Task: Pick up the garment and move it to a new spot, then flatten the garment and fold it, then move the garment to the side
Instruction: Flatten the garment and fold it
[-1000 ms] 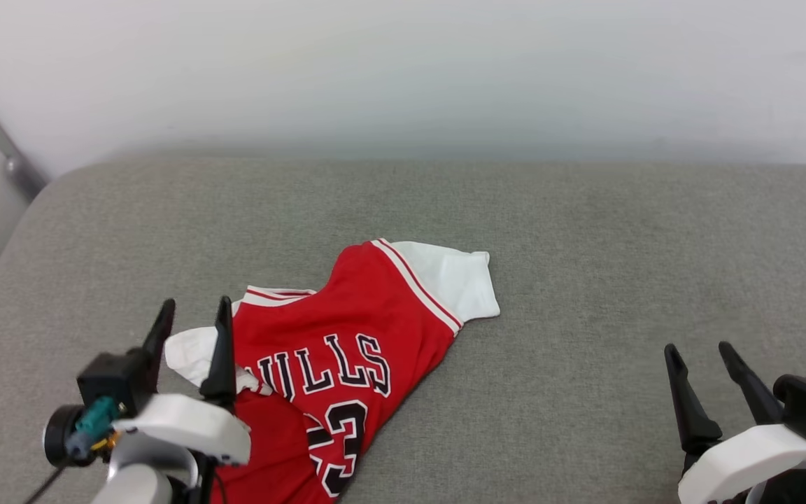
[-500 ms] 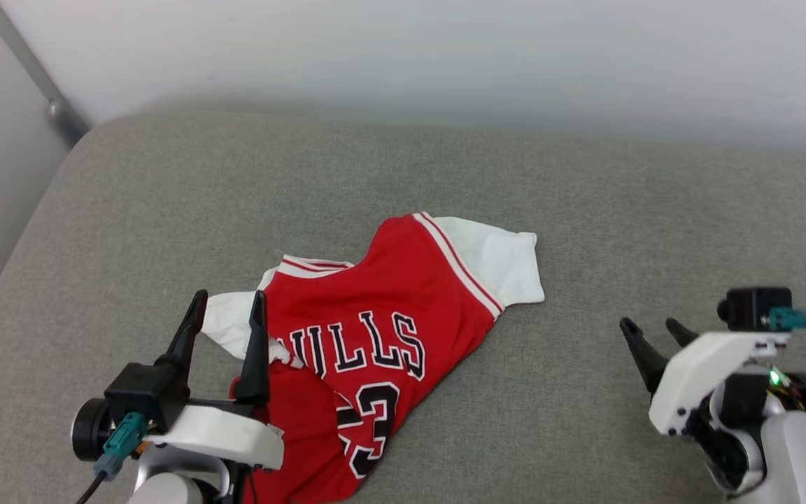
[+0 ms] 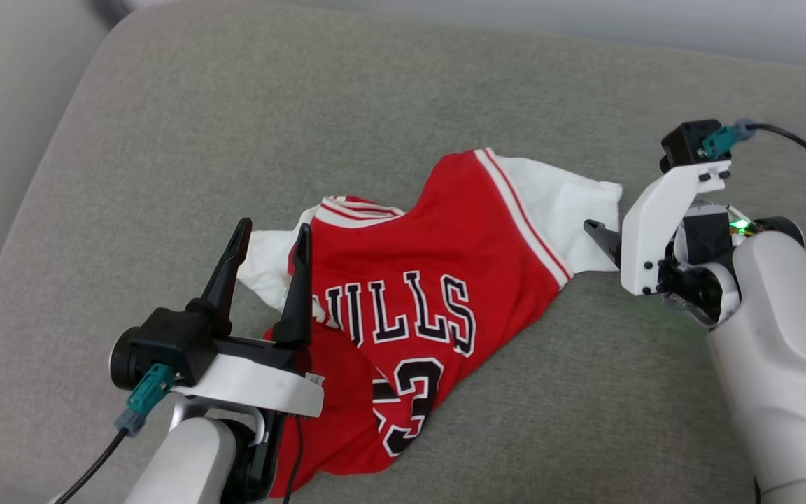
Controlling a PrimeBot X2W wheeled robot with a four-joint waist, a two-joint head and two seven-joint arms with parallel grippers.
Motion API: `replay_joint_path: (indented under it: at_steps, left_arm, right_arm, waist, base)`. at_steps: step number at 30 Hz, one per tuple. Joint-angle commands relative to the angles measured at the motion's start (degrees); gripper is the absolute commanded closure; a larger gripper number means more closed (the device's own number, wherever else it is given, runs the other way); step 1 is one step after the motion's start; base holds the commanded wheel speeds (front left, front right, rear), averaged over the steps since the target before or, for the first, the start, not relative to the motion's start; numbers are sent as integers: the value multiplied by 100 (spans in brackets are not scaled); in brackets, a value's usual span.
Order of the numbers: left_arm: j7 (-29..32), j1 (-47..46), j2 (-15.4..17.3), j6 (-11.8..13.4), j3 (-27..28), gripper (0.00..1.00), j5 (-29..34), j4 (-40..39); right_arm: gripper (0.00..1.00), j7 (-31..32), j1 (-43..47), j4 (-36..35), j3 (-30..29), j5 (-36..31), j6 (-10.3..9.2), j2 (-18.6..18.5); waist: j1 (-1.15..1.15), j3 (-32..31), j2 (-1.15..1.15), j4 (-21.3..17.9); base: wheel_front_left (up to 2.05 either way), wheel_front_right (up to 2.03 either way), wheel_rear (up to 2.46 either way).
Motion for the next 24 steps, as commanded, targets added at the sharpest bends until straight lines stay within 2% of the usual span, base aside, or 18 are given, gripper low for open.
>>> replay_joint_path:
  at_steps: [1,6,7,8,9,10,17,20,24]
  left_arm:
    - [-14,-59,-62,-47,37,0,61,39]
    - [-14,-42,-277,-232,208,0,197,198]
    - [-14,-16,-313,-255,235,0,219,219]
    - [-14,8,-347,-286,272,0,248,247]
    - [-14,38,-368,-307,308,0,271,268]
    - [-14,69,-378,-332,348,0,305,288]
    - [-14,339,-374,-348,562,0,429,418]
    - [-14,489,-333,-322,604,0,436,447]
    - [14,719,-267,-241,653,0,413,435]
  right_arm:
    - [0,64,-159,162,42,34,-2,-30]
    - [0,610,-245,900,351,186,0,31]
    - [29,687,-212,984,414,253,6,56]
    - [67,738,-190,1041,468,325,7,73]
    - [93,750,-179,1056,542,380,7,64]
    - [100,699,-187,1027,609,430,7,30]
    - [100,35,-291,350,1040,697,-2,-384]
    - [100,-101,-62,-87,1186,787,-3,-711]
    - [100,-103,492,-806,1061,770,-3,-1199]
  waist:
    - [-1,208,0,199]
    - [-1,267,0,297]
    - [-1,258,0,302]
    - [-1,238,0,302]
    - [-1,213,0,292]
    - [-1,183,0,272]
    - [-1,-279,0,-20]
    - [-1,-538,0,-178]
    - [-1,-846,0,-420]
  base:
    - [0,0,0]
    - [0,0,0]
    - [0,0,0]
    - [0,0,0]
    - [0,0,0]
    - [0,0,0]
    - [0,0,0]
    - [0,0,0]
    - [0,0,0]
